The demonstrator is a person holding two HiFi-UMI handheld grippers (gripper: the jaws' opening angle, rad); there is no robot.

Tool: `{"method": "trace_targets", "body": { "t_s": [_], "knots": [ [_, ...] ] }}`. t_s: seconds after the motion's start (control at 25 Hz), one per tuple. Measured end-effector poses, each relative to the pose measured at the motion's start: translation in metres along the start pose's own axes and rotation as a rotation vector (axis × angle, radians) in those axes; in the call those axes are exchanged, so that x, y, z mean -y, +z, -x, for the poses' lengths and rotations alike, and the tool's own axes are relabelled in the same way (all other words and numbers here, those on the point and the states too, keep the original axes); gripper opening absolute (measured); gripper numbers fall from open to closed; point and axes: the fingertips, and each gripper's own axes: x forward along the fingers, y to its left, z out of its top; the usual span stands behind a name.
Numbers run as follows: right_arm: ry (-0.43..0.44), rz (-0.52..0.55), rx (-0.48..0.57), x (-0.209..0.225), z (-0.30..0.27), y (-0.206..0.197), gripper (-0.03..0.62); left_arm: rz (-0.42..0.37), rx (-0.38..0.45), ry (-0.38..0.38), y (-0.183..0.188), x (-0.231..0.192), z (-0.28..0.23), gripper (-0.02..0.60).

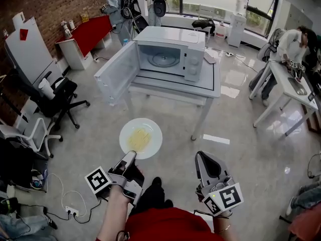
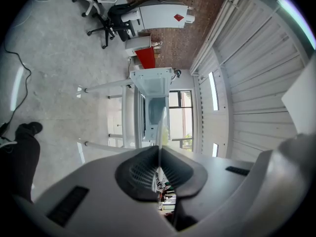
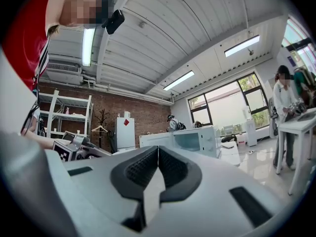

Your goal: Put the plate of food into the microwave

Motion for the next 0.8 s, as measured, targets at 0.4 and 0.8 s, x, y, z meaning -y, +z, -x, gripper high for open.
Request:
{"method": "trace_targets", "body": {
  "t_s": [0.4,0.8],
  "knots": [
    [-0.019,0.023,-0.016,0.059,-0.11,-0.005,0.015,-0.016,-0.032,0.003,0.058,-0.008,-0.111,0.021],
    [-0.04,0.04,-0.011,0.105,-0.255,0.018,0.015,0.005,-0.105,-0.013,0.127,0.015,-0.238,0.021]
  ]
}}
